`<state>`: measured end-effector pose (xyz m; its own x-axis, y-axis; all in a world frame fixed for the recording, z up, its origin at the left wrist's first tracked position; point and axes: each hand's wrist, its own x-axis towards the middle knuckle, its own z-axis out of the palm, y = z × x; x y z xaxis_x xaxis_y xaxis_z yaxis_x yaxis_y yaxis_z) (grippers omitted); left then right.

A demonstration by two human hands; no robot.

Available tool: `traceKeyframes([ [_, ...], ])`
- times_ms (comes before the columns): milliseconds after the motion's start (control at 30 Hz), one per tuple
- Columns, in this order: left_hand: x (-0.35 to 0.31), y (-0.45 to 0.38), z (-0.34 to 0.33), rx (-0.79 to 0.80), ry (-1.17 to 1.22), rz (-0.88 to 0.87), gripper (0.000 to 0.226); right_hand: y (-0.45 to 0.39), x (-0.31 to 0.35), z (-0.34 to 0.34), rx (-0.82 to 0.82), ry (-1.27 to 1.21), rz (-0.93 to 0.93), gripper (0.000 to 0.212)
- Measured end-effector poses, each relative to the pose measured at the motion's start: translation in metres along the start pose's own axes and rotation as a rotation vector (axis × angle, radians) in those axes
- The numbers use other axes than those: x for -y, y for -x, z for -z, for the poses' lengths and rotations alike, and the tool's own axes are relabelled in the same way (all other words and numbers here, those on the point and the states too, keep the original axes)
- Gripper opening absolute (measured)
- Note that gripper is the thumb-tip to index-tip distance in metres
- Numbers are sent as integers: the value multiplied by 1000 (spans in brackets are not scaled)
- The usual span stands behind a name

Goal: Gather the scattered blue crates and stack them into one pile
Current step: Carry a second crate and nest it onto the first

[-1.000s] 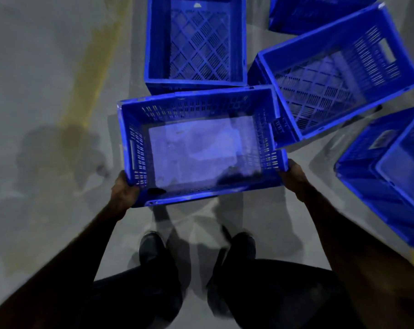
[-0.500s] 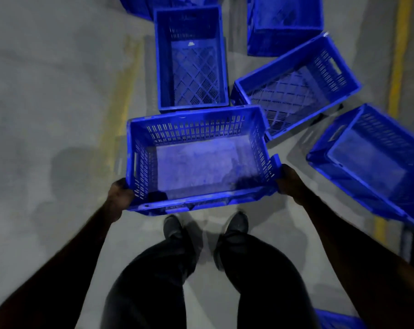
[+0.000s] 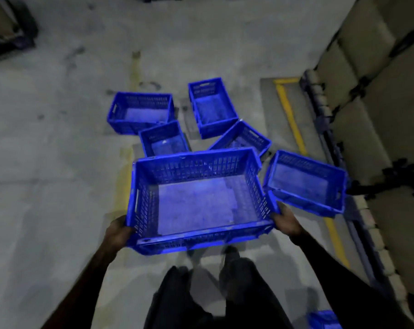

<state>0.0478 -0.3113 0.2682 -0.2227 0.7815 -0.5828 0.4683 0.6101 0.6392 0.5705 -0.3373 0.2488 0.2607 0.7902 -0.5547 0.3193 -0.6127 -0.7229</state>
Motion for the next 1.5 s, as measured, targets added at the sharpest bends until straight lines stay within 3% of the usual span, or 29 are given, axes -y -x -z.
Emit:
traceKeyframes([
  [400, -116, -22, 1, 269, -245, -372, 35, 176, -36, -2, -463, -296, -111, 38],
  [600, -153, 1, -32, 445, -325, -528, 23, 273, -78, -37, -709, -371, -232, 40],
  [700, -164, 13, -61, 555, -378, -597, 38, 315, -124, -50, -799, -447, -293, 45],
  [767, -169, 31, -83, 630, -410, -625, 33, 346, -137, -60, -863, -493, -309, 34],
  [833, -169, 59, -103, 691, -435, -662, 29, 383, -134, -69, -939, -538, -335, 23],
  [933, -163, 93, -134, 768, -445, -691, 29, 430, -154, -81, -1013, -577, -379, 37],
  [1133, -143, 166, -204, 919, -562, -753, 29, 520, -211, -103, -1135, -684, -426, 35],
  [1200, -135, 197, -232, 961, -604, -779, 31, 554, -227, -109, -1180, -722, -450, 23],
  [1300, -117, 250, -266, 1042, -637, -813, 35, 599, -266, -117, -1232, -779, -480, 35],
  [1400, -91, 301, -296, 1072, -666, -796, 41, 640, -294, -118, -1259, -824, -556, 25],
  [1500, -67, 340, -326, 1104, -694, -778, 37, 674, -326, -113, -1285, -848, -595, 28],
])
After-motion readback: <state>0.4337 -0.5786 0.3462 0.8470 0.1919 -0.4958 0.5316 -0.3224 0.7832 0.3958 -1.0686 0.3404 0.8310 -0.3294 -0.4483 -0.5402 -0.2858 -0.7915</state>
